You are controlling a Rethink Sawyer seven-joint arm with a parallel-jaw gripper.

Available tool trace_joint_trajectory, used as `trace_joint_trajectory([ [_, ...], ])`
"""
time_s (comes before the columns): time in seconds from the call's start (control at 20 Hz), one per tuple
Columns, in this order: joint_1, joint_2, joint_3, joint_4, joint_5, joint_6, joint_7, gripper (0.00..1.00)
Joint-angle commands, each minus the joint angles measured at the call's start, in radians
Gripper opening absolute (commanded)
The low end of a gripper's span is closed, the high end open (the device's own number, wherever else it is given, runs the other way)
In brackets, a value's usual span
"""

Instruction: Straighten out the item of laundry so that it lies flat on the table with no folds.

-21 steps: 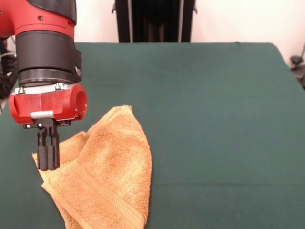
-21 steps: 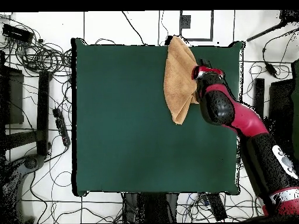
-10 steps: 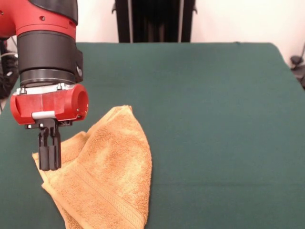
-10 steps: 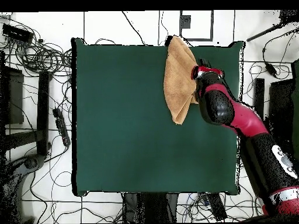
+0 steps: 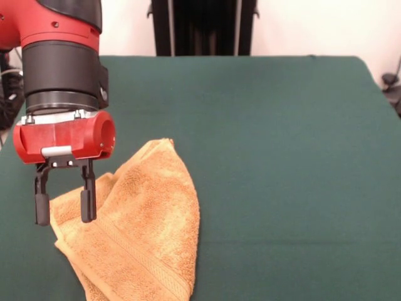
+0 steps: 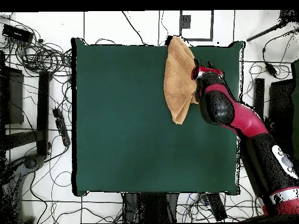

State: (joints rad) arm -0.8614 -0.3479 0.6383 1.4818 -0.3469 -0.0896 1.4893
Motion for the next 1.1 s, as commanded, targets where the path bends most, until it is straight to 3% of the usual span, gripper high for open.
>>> trace_joint_trajectory([
  [0.05,0.042,0.066,-0.033,0.046,-0.028,0.064,0.115,1.0],
  [0.15,0.059,0.06,-0.052,0.033,0.002,0.122,0.112,1.0],
  [0.55,0.135,0.068,-0.108,0.011,0.069,0.026,0.205,1.0],
  [0.85,0.142,0.165,-0.088,-0.064,0.077,-0.028,0.203,1.0],
  [1.1,0.153,0.272,-0.089,-0.221,0.101,0.087,0.129,1.0],
])
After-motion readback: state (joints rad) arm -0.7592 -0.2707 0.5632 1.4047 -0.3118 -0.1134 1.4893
